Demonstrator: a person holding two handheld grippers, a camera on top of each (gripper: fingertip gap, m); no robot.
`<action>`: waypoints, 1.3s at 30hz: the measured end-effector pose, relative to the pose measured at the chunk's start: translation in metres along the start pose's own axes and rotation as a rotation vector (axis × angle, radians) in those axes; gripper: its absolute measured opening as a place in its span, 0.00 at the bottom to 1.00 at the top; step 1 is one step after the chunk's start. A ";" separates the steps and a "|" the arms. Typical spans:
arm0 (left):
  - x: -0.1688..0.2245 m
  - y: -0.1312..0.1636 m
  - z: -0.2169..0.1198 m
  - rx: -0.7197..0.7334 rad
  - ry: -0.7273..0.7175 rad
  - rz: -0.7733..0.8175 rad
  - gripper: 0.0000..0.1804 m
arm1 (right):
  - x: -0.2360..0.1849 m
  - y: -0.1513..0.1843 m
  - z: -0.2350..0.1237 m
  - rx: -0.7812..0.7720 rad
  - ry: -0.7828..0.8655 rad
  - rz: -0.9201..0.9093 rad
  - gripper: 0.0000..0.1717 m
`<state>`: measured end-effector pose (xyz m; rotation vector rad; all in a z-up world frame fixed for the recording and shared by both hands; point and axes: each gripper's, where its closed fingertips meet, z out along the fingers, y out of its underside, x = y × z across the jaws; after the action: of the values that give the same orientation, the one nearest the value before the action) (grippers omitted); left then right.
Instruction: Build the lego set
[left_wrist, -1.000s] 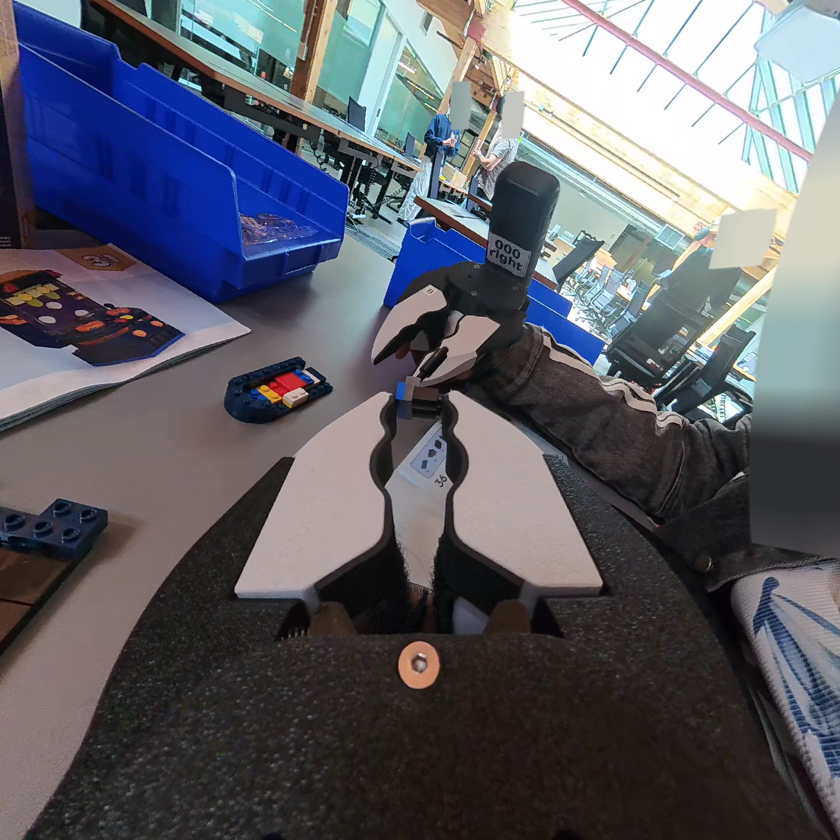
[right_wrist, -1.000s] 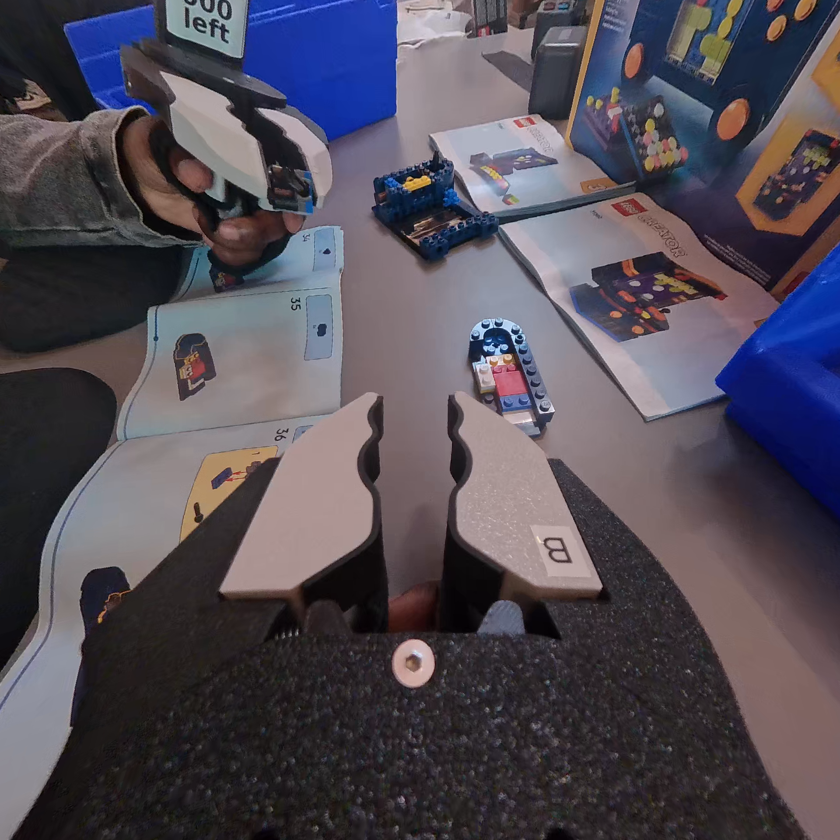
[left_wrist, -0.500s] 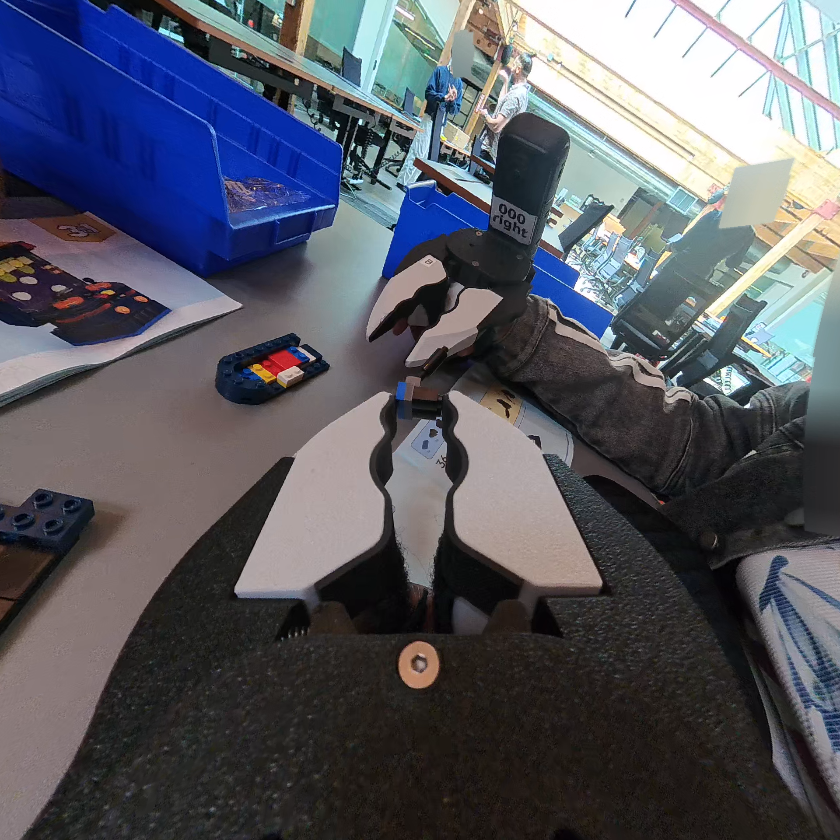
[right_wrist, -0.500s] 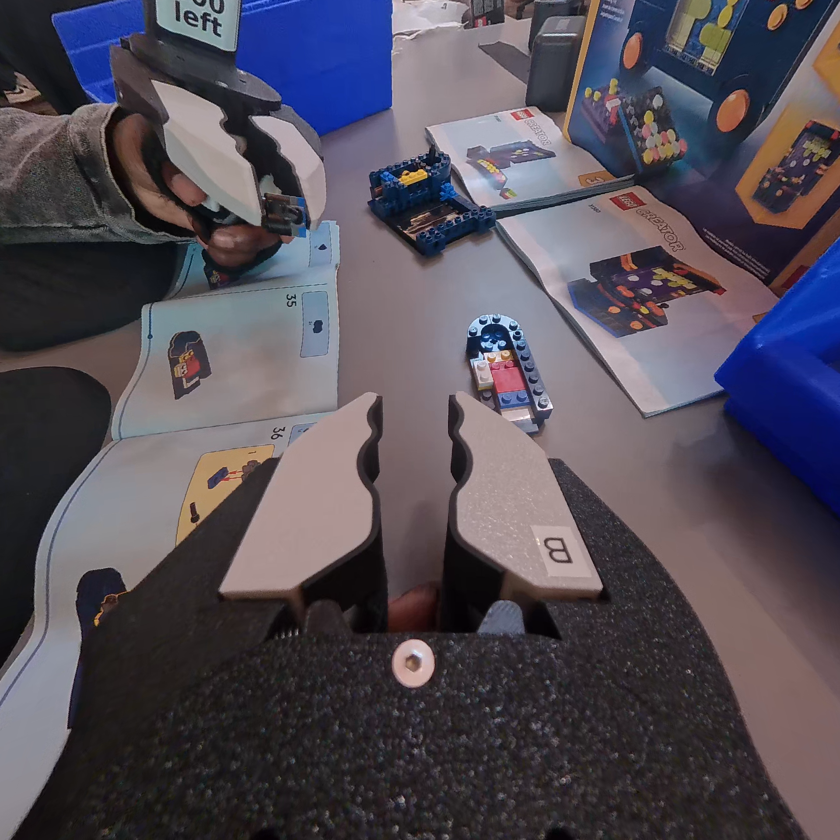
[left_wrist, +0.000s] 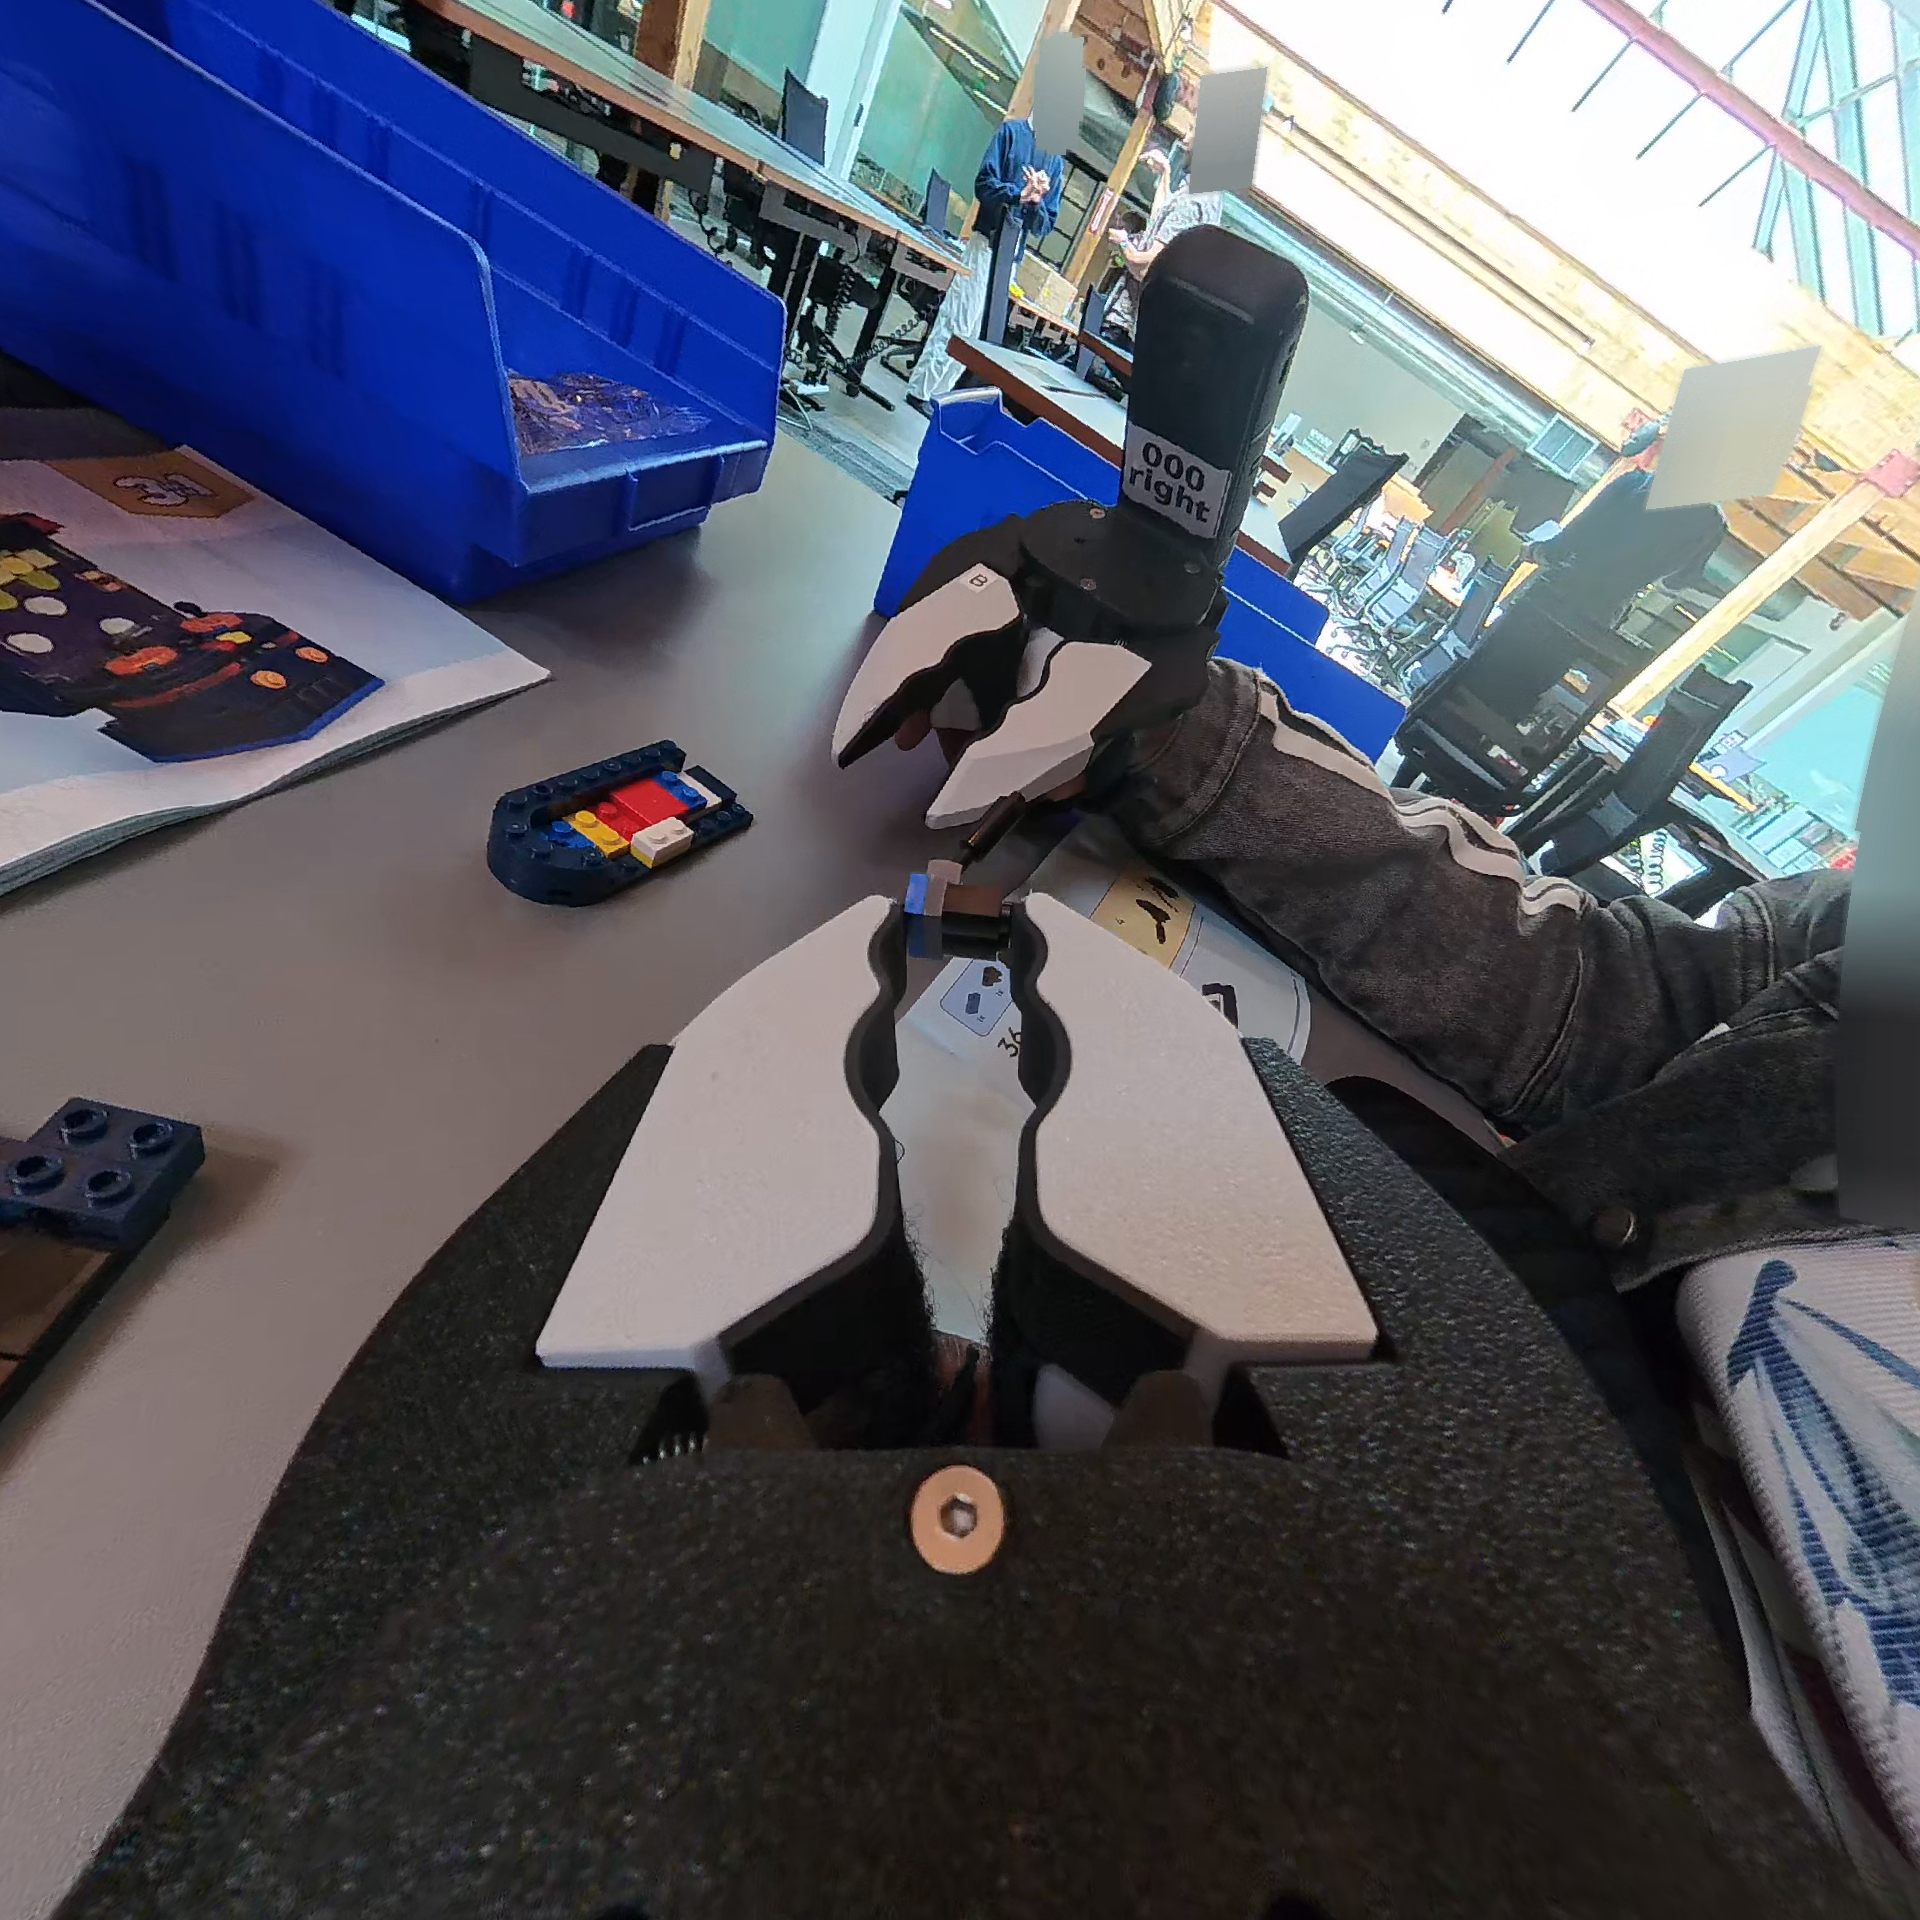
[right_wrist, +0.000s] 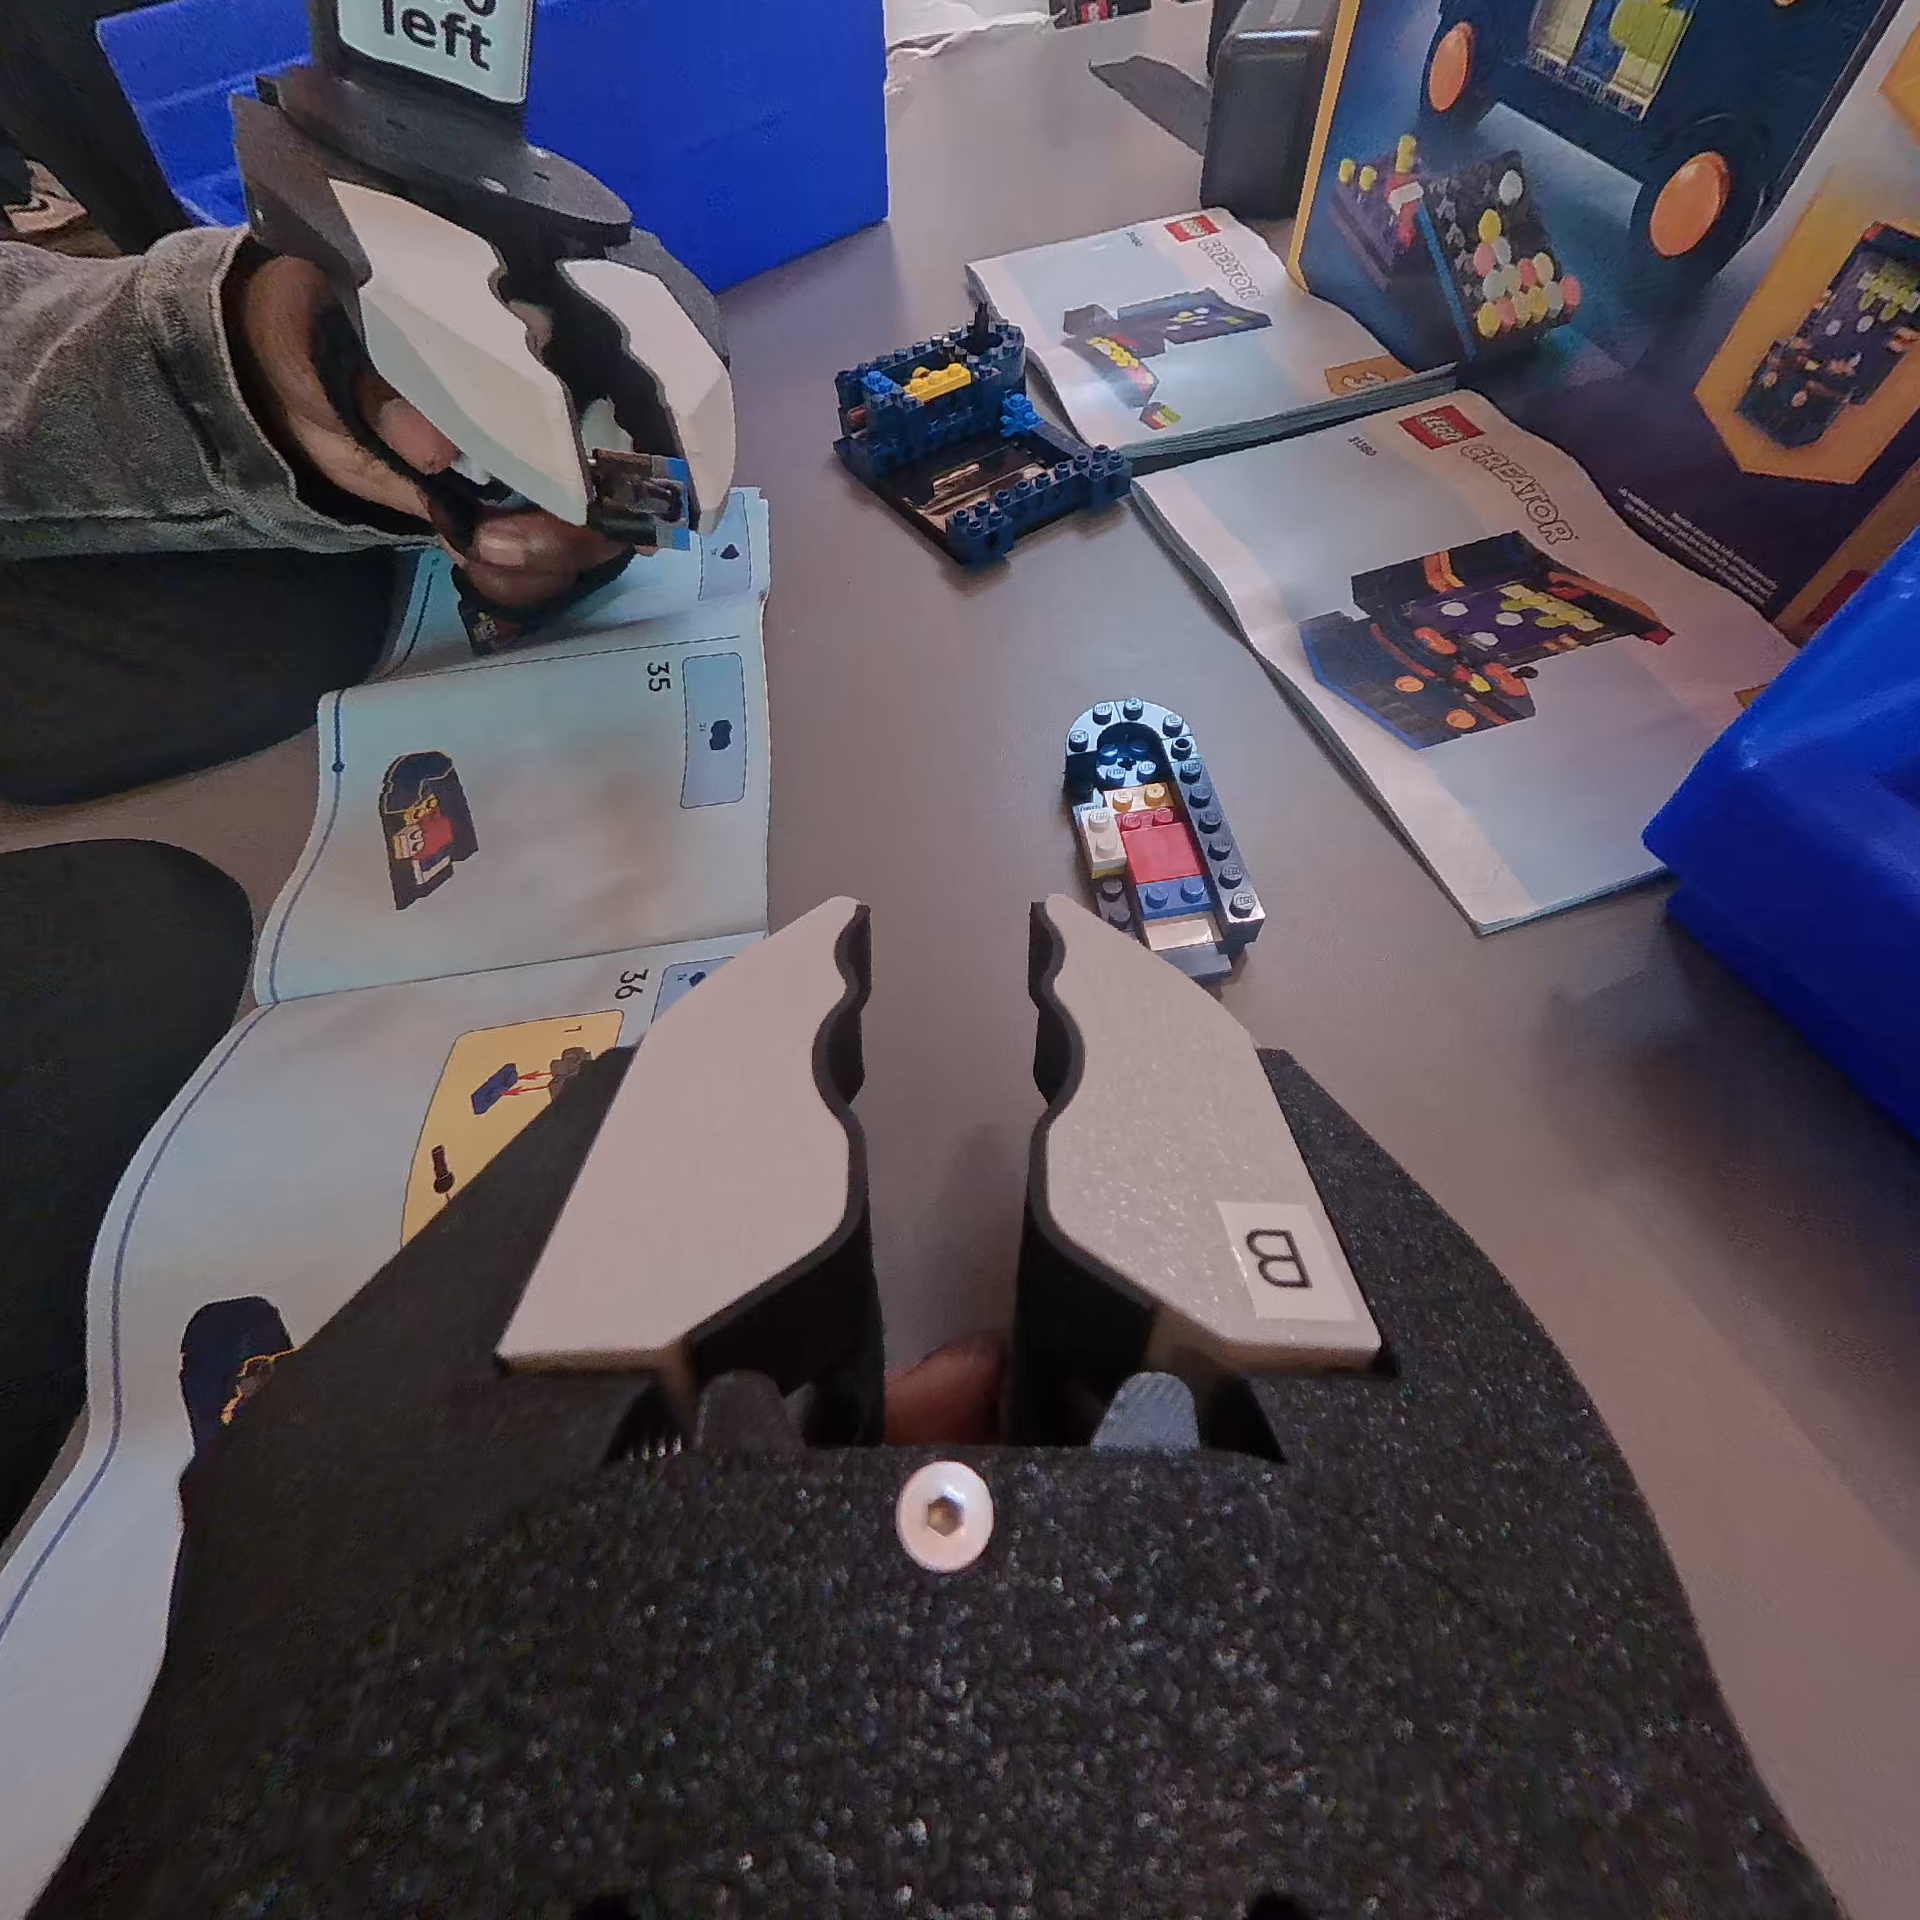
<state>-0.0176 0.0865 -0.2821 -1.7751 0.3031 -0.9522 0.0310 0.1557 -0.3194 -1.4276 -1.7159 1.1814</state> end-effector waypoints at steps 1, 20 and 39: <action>0.000 0.000 0.000 -0.002 0.001 -0.001 0.10 | 0.000 0.000 0.000 -0.001 0.000 0.000 0.17; 0.024 -0.015 -0.002 0.113 0.213 -0.185 0.10 | -0.064 -0.062 0.021 0.214 -0.145 -0.076 0.16; 0.045 -0.010 0.009 0.086 0.227 -0.094 0.10 | -0.079 -0.083 0.017 0.340 -0.211 -0.051 0.03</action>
<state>0.0158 0.0701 -0.2539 -1.6169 0.3198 -1.2201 -0.0005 0.0731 -0.2445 -1.0806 -1.5795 1.5547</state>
